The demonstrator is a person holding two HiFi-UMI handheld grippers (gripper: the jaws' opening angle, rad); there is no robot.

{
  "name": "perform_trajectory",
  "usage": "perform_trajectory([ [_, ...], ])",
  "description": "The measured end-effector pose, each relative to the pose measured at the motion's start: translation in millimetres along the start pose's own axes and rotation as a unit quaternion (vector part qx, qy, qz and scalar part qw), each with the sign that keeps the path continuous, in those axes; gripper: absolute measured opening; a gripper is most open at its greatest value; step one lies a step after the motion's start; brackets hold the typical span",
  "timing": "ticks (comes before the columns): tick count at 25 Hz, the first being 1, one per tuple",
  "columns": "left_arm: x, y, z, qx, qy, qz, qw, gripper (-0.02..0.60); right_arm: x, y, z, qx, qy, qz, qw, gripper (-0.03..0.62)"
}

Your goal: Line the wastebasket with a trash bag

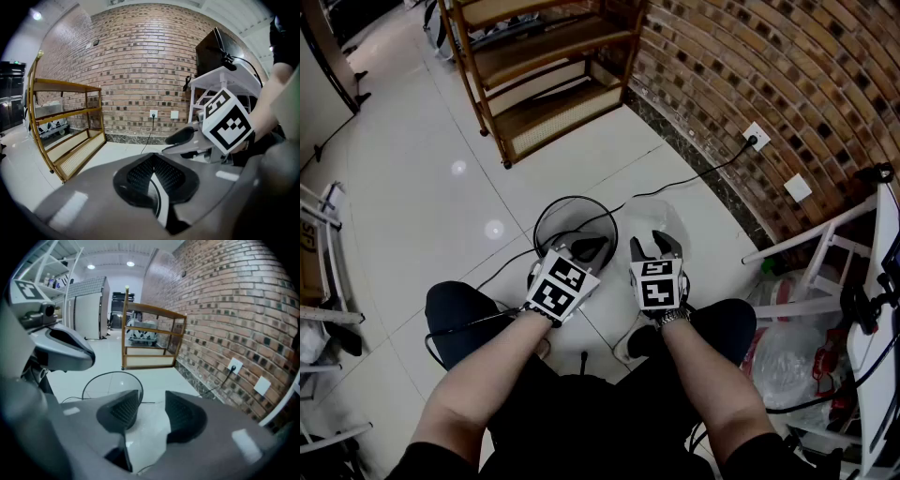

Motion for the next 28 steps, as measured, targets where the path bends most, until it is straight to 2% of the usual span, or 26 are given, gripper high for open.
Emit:
perform_trajectory([
  [8, -36.6, -1.5, -5.1, -0.022, -0.002, -0.011, 0.9997, 0.002, -29.2, 22.3, 36.4, -0.035, 0.053, -0.047, 0.997, 0.213],
  [15, -67.2, 2.2, -11.0, -0.014, 0.001, -0.018, 0.9997, 0.002, -57.9, 41.4, 54.4, -0.063, 0.073, -0.08, 0.992, 0.213],
  [21, -88.0, 5.1, -19.2, -0.021, -0.002, -0.023, 0.9995, 0.002, -86.0, 61.1, 66.3, -0.079, 0.09, -0.111, 0.987, 0.239],
  [28, -102.1, 8.1, -24.4, -0.025, -0.003, -0.029, 0.9993, 0.002, -119.2, 75.1, 81.3, -0.105, 0.104, -0.148, 0.978, 0.239],
])
Point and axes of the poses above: the fingertips, and each gripper's own axes: x backward along the fingers, z to its right, y out of its underside, the point moved 6 cm from there along x, backward along the fingers, and after that the axes turned 7 degrees about -y, right-handed, at the moved point
